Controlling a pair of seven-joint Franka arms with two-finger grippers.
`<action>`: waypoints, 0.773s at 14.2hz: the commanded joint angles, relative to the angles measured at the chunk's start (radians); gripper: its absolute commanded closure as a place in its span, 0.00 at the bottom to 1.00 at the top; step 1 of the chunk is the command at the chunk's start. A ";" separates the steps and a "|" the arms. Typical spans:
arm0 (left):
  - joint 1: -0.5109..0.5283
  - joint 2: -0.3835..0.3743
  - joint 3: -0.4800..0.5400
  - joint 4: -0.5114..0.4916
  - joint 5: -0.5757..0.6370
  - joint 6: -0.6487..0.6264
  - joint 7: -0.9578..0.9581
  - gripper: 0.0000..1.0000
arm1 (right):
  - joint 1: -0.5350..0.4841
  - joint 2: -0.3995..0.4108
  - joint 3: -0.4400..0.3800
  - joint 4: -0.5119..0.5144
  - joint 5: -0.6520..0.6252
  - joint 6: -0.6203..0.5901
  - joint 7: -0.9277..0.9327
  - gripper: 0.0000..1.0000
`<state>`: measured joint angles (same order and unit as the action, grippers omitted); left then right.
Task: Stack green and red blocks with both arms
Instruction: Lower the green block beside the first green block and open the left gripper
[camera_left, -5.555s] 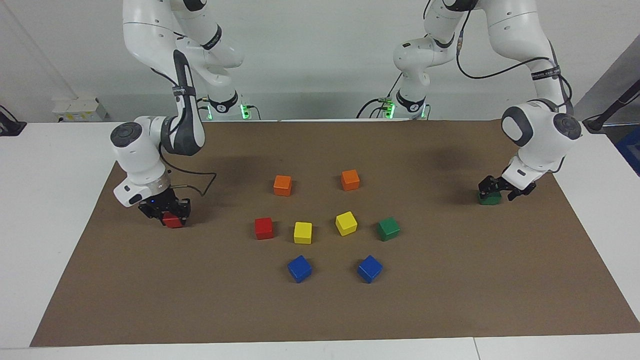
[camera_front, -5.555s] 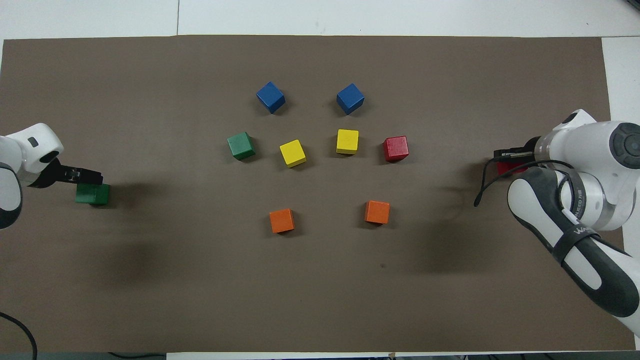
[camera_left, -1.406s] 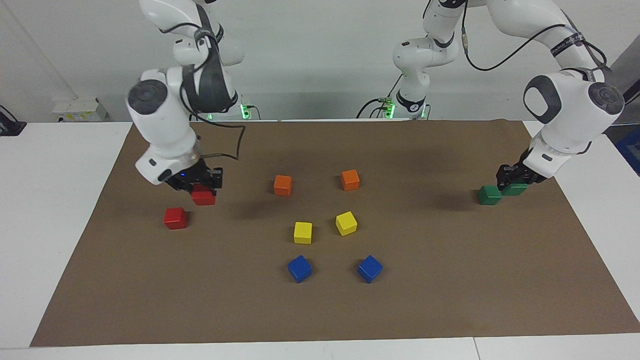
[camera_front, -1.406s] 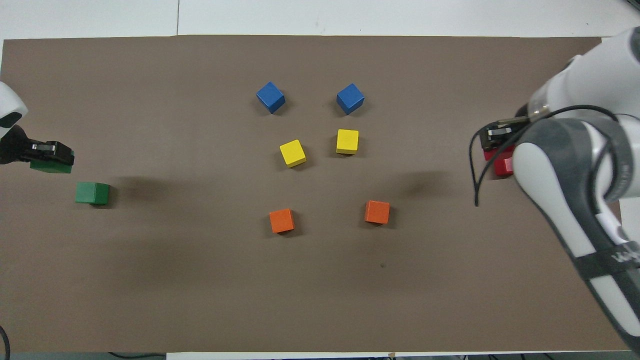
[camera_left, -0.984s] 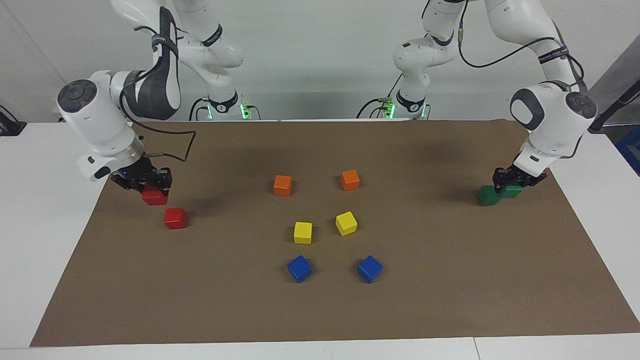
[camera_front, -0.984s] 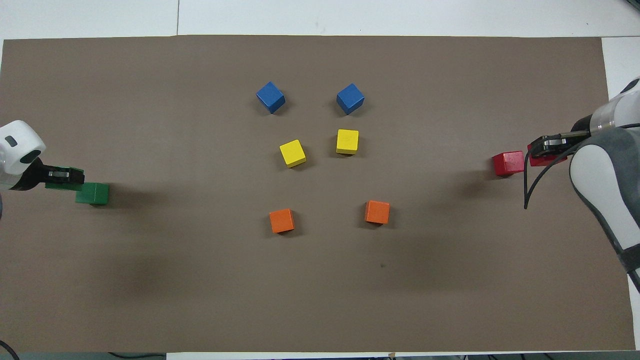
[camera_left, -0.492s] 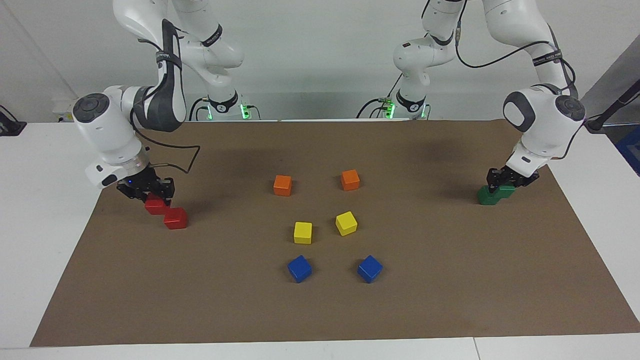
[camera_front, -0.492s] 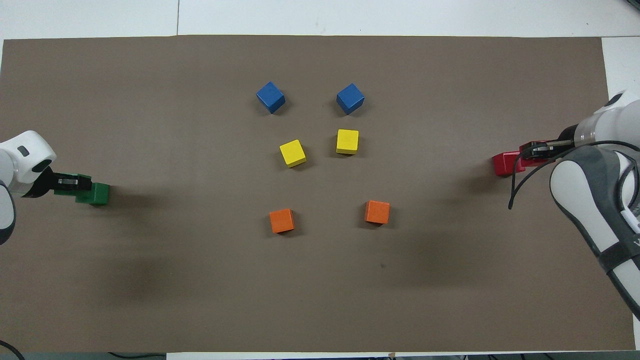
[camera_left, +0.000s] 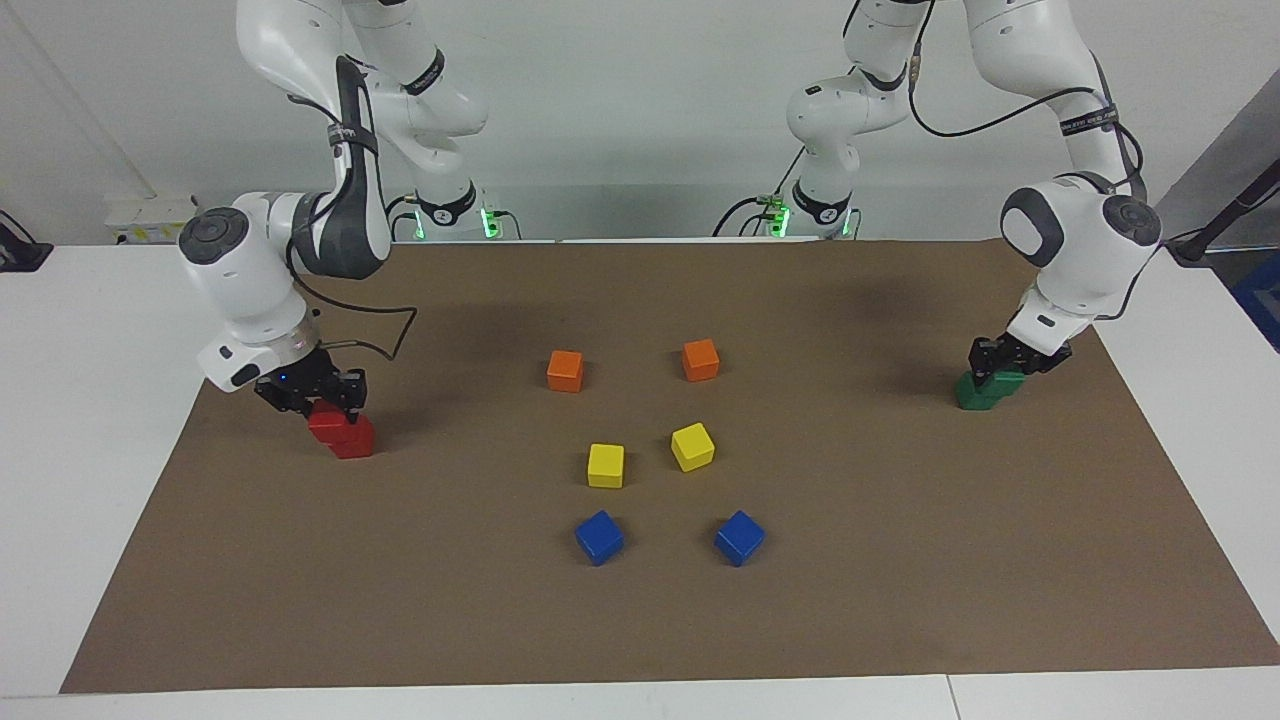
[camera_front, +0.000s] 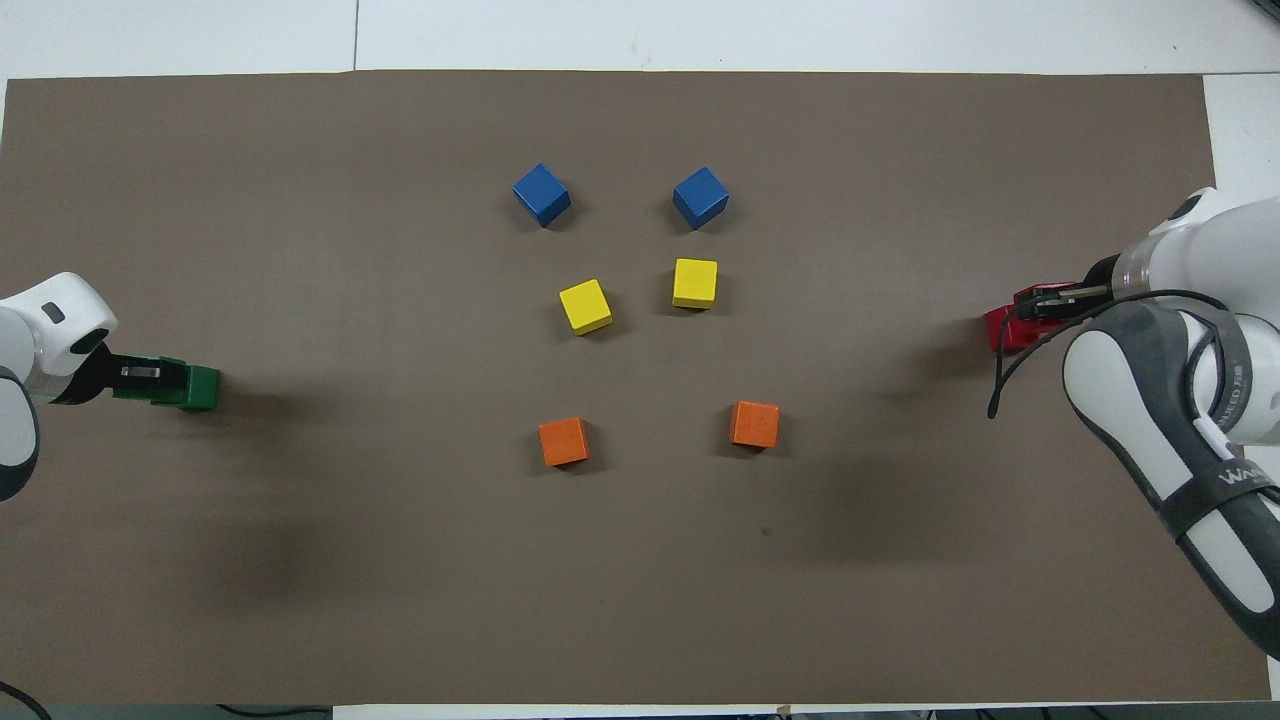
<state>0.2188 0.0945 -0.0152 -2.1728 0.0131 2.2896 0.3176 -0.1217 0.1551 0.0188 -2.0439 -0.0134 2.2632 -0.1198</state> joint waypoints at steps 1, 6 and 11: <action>0.014 -0.025 -0.008 -0.042 -0.015 0.037 0.029 1.00 | -0.001 0.001 0.006 -0.010 0.006 0.024 -0.023 1.00; 0.016 -0.019 -0.008 -0.044 -0.015 0.042 0.054 0.00 | -0.006 -0.002 0.004 -0.053 0.006 0.081 -0.047 1.00; 0.016 -0.012 -0.006 -0.006 -0.015 0.005 0.087 0.00 | -0.007 -0.008 0.004 -0.065 0.006 0.081 -0.050 1.00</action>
<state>0.2189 0.0933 -0.0148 -2.1847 0.0122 2.3016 0.3716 -0.1202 0.1597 0.0192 -2.0874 -0.0135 2.3238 -0.1343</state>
